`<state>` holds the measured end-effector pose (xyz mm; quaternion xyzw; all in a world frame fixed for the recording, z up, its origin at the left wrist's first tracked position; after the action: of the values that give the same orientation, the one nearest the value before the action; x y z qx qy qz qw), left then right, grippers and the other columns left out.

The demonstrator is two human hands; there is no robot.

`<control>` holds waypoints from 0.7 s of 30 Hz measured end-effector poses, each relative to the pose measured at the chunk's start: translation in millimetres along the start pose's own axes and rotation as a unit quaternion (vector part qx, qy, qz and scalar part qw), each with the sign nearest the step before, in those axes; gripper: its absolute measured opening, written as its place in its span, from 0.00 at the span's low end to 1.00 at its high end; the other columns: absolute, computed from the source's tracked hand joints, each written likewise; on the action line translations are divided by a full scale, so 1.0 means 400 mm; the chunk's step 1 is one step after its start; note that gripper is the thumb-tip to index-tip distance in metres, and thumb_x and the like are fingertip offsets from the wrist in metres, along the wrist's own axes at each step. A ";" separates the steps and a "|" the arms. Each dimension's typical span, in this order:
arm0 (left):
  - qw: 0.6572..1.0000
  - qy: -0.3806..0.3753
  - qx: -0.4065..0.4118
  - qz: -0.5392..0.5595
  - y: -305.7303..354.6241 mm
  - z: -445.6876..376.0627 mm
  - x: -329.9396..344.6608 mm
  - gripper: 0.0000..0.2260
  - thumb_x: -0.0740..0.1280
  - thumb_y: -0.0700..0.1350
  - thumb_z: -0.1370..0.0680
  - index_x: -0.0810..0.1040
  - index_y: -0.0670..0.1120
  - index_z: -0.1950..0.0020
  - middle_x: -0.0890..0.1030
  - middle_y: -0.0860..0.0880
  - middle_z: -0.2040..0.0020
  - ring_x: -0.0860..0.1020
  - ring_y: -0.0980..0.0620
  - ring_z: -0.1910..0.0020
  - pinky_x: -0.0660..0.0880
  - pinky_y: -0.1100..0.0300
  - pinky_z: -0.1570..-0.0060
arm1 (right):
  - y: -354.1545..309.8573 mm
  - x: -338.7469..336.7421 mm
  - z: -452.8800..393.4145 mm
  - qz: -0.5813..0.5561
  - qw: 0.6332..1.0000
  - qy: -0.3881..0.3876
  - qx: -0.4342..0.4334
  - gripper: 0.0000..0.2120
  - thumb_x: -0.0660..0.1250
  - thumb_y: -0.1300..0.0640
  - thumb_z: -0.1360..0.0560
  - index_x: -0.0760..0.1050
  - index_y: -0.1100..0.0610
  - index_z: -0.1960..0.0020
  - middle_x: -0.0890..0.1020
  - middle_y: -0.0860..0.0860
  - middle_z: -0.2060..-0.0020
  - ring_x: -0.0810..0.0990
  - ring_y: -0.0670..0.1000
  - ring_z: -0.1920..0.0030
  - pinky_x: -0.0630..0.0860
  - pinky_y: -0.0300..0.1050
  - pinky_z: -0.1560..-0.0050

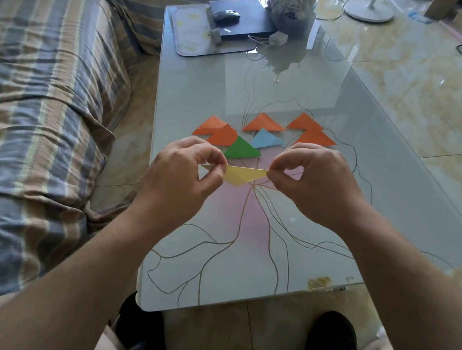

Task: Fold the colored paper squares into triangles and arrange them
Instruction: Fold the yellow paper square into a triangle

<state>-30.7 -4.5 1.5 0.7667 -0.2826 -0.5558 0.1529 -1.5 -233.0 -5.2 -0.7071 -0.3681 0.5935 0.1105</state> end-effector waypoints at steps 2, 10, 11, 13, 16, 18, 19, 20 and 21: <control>1.000 -0.012 -0.007 -0.002 -0.005 0.002 0.004 0.03 0.71 0.49 0.21 0.84 0.54 0.53 0.80 0.60 0.53 0.78 0.59 0.53 0.69 0.72 0.53 | 0.001 0.001 0.001 0.009 1.000 -0.006 -0.002 0.05 0.76 0.53 0.25 0.84 0.46 0.59 0.82 0.39 0.61 0.79 0.43 0.56 0.75 0.40 0.53; 0.999 -0.046 -0.026 -0.004 -0.006 0.013 0.036 0.03 0.70 0.52 0.20 0.83 0.56 0.52 0.79 0.61 0.53 0.78 0.57 0.51 0.75 0.60 0.53 | 0.004 0.016 0.007 -0.010 1.000 -0.019 0.019 0.04 0.74 0.50 0.28 0.81 0.41 0.58 0.81 0.39 0.56 0.79 0.42 0.53 0.73 0.36 0.53; 0.998 -0.052 -0.024 0.002 0.000 0.017 0.045 0.03 0.70 0.52 0.20 0.83 0.56 0.52 0.79 0.60 0.53 0.78 0.57 0.51 0.77 0.57 0.52 | -0.003 0.025 0.010 -0.015 1.000 -0.020 0.009 0.03 0.74 0.50 0.28 0.82 0.42 0.56 0.81 0.39 0.54 0.79 0.42 0.53 0.75 0.38 0.52; 0.998 -0.061 -0.018 0.012 0.014 0.024 0.060 0.03 0.69 0.52 0.20 0.83 0.56 0.51 0.79 0.60 0.53 0.77 0.58 0.52 0.78 0.54 0.52 | -0.021 0.049 0.015 -0.025 0.999 -0.025 -0.027 0.03 0.75 0.49 0.28 0.84 0.44 0.54 0.82 0.40 0.54 0.80 0.45 0.52 0.79 0.45 0.50; 0.997 -0.074 -0.010 0.029 0.026 0.029 0.071 0.03 0.70 0.53 0.20 0.83 0.58 0.51 0.80 0.60 0.53 0.77 0.59 0.51 0.78 0.56 0.50 | -0.037 0.070 0.017 -0.027 0.997 -0.033 -0.063 0.02 0.75 0.51 0.26 0.86 0.47 0.56 0.83 0.43 0.57 0.81 0.49 0.55 0.79 0.50 0.52; 0.997 -0.064 -0.008 0.030 0.023 0.027 0.065 0.03 0.71 0.54 0.21 0.84 0.58 0.52 0.80 0.61 0.54 0.77 0.60 0.51 0.76 0.59 0.51 | -0.034 0.065 0.014 -0.024 0.998 -0.027 -0.060 0.03 0.74 0.51 0.26 0.85 0.46 0.58 0.83 0.42 0.59 0.80 0.49 0.55 0.78 0.50 0.51; 0.998 -0.054 -0.009 0.030 0.020 0.024 0.058 0.02 0.71 0.54 0.21 0.84 0.59 0.53 0.80 0.62 0.55 0.78 0.60 0.52 0.76 0.60 0.51 | -0.030 0.060 0.013 -0.027 0.998 -0.024 -0.054 0.04 0.74 0.51 0.26 0.85 0.45 0.59 0.83 0.42 0.60 0.80 0.49 0.55 0.78 0.49 0.51; 0.998 -0.048 -0.009 0.033 0.016 0.022 0.050 0.02 0.72 0.54 0.21 0.84 0.59 0.53 0.80 0.62 0.55 0.78 0.60 0.51 0.76 0.59 0.50 | -0.027 0.056 0.011 -0.031 0.998 -0.024 -0.047 0.04 0.74 0.52 0.27 0.84 0.45 0.60 0.83 0.41 0.60 0.80 0.48 0.55 0.77 0.49 0.51; 0.998 -0.048 -0.007 0.036 0.015 0.020 0.045 0.02 0.72 0.54 0.22 0.84 0.59 0.53 0.81 0.62 0.55 0.78 0.59 0.51 0.77 0.57 0.50 | -0.026 0.054 0.011 -0.034 0.998 -0.028 -0.043 0.05 0.74 0.52 0.27 0.83 0.44 0.61 0.83 0.41 0.61 0.80 0.48 0.55 0.77 0.48 0.51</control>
<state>-35.9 -19.6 -11.9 0.7271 -0.3128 -0.5885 0.1645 -9.0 -213.1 -16.6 -0.6817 -0.4196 0.5926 0.0901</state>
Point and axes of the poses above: each hand's wrist, its own z-axis away from the middle knuckle, its own x-axis out of the palm, y = z × x, the point moved 4 cm from there along -z, towards the middle knuckle
